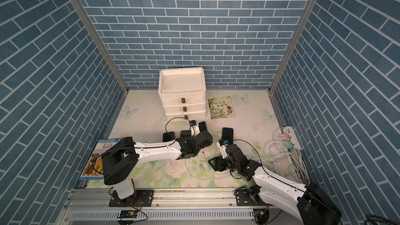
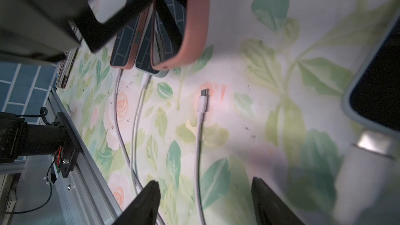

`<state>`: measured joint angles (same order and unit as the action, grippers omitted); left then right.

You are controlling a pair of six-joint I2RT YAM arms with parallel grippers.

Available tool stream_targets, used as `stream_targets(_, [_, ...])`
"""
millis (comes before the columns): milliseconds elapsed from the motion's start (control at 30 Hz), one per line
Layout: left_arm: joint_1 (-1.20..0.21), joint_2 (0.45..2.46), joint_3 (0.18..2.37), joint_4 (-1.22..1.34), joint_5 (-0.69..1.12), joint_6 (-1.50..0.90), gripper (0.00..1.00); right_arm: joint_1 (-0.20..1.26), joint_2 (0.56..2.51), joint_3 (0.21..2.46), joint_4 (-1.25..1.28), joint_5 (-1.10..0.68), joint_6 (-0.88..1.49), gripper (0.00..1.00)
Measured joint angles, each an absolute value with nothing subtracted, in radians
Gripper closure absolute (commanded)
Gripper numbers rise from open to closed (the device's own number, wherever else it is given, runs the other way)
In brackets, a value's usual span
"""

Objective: Unplug the charging cable from the phone
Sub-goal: Remove the charging cable from the phone, then place the phone at the center of the board.

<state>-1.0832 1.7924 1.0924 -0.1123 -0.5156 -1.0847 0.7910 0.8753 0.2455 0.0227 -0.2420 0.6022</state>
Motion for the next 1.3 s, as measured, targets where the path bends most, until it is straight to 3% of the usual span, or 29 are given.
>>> stream_targets(300, [-1.077,1.941,1.209,-0.201,-0.481,-0.945,1.00,0.694,0.793,0.400,-0.158,-0.018,0.659,0.22])
stream_targets(633, [-1.064,2.050,1.374,-0.228,-0.435,-0.830,1.00,0.679,0.814,0.454,-0.216,0.053,0.719,0.22])
stream_targets(1233, [-1.094,2.069,1.325,-0.248,-0.383,-0.839,1.00,0.645,0.783,0.465,-0.262,0.076,0.755,0.22])
stream_targets(1267, [-1.097,2.066,1.321,-0.247,-0.382,-0.846,0.96,0.645,0.784,0.465,-0.262,0.075,0.755,0.22])
stream_targets(1300, [-1.098,2.063,1.318,-0.245,-0.382,-0.854,0.78,0.645,0.786,0.465,-0.262,0.073,0.755,0.22])
